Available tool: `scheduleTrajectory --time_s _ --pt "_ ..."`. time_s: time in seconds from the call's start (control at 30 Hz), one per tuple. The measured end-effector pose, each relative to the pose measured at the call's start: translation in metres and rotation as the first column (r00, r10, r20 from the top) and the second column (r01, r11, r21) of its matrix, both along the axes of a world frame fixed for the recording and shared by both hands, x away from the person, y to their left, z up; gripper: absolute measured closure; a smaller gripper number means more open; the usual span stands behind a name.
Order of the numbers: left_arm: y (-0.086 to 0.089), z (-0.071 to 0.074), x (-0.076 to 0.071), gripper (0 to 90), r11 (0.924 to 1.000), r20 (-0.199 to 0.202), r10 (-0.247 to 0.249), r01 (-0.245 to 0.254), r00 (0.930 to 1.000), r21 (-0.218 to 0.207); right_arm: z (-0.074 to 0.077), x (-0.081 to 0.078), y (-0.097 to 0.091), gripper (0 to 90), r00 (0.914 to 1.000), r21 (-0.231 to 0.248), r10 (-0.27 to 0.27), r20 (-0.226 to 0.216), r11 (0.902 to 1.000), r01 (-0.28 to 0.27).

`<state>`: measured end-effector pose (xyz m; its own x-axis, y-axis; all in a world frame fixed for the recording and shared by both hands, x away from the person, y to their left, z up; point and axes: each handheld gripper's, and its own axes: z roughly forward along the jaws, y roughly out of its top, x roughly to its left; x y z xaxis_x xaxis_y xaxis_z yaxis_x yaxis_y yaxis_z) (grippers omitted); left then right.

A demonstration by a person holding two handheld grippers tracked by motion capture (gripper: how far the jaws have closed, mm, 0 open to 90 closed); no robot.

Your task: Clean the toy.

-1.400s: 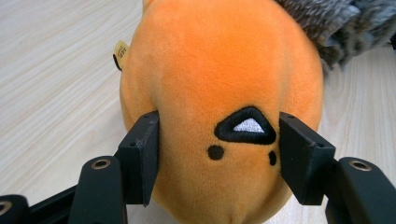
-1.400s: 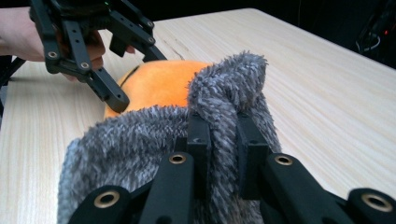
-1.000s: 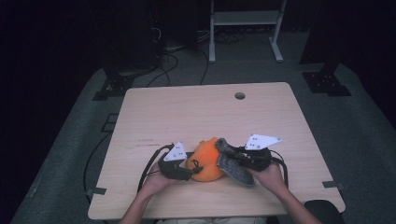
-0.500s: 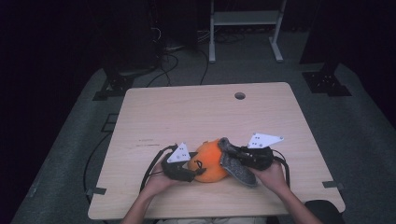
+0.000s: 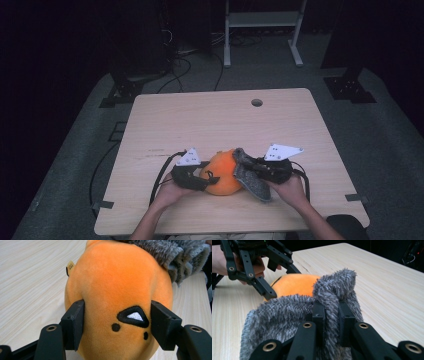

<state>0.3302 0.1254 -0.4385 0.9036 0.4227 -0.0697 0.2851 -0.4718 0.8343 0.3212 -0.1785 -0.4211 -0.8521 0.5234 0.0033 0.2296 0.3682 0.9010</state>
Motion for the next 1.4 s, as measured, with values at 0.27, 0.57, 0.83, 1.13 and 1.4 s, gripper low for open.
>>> scheduleTrajectory --time_s 0.27,0.57,0.83,1.13,1.4 --pt "-0.012 0.003 -0.010 37.9 0.9968 0.109 -0.024 0.015 0.9938 0.078 0.005 -0.011 0.016 78.3 0.9966 0.003 0.068 0.046 0.9977 -0.068" --pt "-0.013 0.003 -0.012 38.3 0.9961 0.132 -0.045 0.035 0.9902 0.081 0.001 0.001 0.005 78.2 0.9997 -0.015 0.012 0.019 0.9998 -0.012" --pt "-0.018 0.004 -0.014 39.8 0.9937 0.166 -0.065 0.049 0.9840 0.101 0.008 -0.009 0.017 78.2 0.9963 0.005 0.071 0.048 0.9974 -0.072" --pt "-0.020 0.003 -0.014 40.0 0.9934 0.171 -0.080 0.064 0.9821 0.095 0.004 -0.006 0.007 78.2 0.9991 0.000 0.027 0.032 0.9996 -0.027" --pt "-0.019 0.004 -0.015 40.2 0.9934 0.178 -0.082 0.066 0.9806 0.093 0.001 0.003 0.000 78.3 0.9999 -0.008 -0.007 0.009 0.9999 0.007"
